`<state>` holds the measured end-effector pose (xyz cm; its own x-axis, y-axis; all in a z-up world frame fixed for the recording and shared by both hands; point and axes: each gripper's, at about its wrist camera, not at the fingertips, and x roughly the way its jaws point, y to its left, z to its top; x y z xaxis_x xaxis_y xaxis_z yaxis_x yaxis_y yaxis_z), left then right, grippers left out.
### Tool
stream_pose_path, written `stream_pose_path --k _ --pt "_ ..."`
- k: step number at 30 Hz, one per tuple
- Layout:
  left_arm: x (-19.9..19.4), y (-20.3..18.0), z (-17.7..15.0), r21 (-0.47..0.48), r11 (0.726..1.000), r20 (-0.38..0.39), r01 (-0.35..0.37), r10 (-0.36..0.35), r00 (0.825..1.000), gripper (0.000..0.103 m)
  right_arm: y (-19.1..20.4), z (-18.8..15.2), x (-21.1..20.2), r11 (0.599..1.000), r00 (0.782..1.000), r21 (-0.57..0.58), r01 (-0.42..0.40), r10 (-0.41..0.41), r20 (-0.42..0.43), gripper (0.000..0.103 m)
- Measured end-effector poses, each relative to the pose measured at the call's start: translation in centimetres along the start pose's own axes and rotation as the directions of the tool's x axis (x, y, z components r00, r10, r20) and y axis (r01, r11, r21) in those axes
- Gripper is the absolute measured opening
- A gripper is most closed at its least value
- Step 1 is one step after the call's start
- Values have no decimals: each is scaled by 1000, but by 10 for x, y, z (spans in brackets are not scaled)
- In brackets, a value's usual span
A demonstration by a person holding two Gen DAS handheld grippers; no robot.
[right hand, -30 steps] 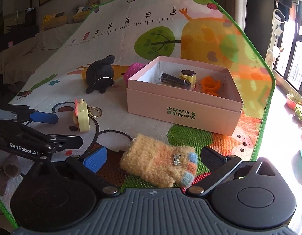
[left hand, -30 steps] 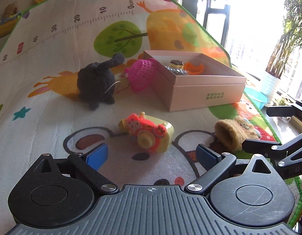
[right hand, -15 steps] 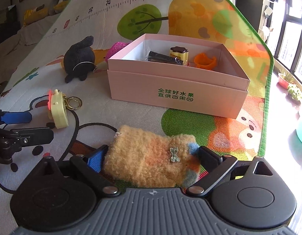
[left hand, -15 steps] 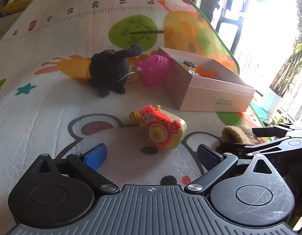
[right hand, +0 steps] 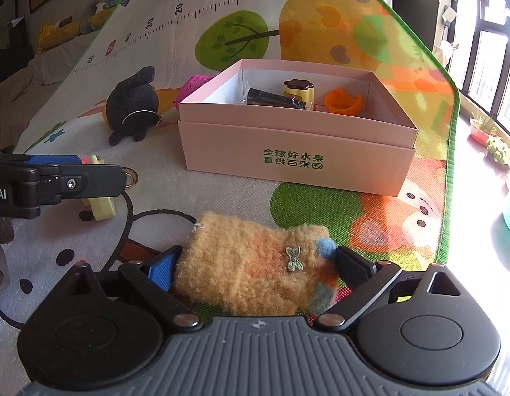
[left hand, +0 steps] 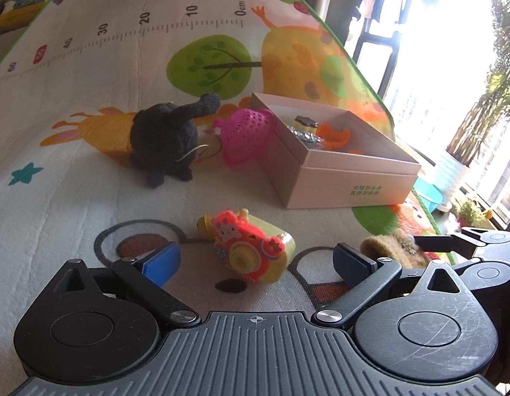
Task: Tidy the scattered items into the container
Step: 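Move the left gripper to the pink-and-yellow lens toy while the right holds the glove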
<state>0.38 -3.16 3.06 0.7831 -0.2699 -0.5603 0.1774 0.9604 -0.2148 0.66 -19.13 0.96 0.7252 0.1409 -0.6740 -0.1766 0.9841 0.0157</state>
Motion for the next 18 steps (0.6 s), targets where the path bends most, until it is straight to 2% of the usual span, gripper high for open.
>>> stream_pose_path --k 3,5,7,9,11,14,16,18 --pt "10 -9 12 27 999 9 35 -35 999 101 -1 -1 -1 1000 1000 6 0 0 3 97" --pt "15 -14 19 25 994 4 105 -105 994 101 -2 -1 -1 1000 1000 15 -4 4 6 97" --pt "17 -15 25 -24 978 -4 209 -209 978 101 -4 -1 -2 1000 1000 23 -11 11 8 97" --pt "15 -16 27 -50 970 3 236 -236 972 101 -4 -1 -2 1000 1000 25 -15 15 9 98" --pt "13 -18 27 -17 983 4 181 -181 983 101 -4 -1 -2 999 1000 27 -18 18 10 98" --pt "14 -16 23 31 998 -23 51 -50 998 101 -4 -1 -2 999 1000 29 -19 18 11 98" --pt "17 -12 20 47 999 -46 -7 9 999 101 -5 -1 -2 999 1000 32 -15 15 12 98" --pt "21 -10 19 49 998 -65 -28 32 997 101 -5 -1 -2 999 1000 37 -14 14 13 98"
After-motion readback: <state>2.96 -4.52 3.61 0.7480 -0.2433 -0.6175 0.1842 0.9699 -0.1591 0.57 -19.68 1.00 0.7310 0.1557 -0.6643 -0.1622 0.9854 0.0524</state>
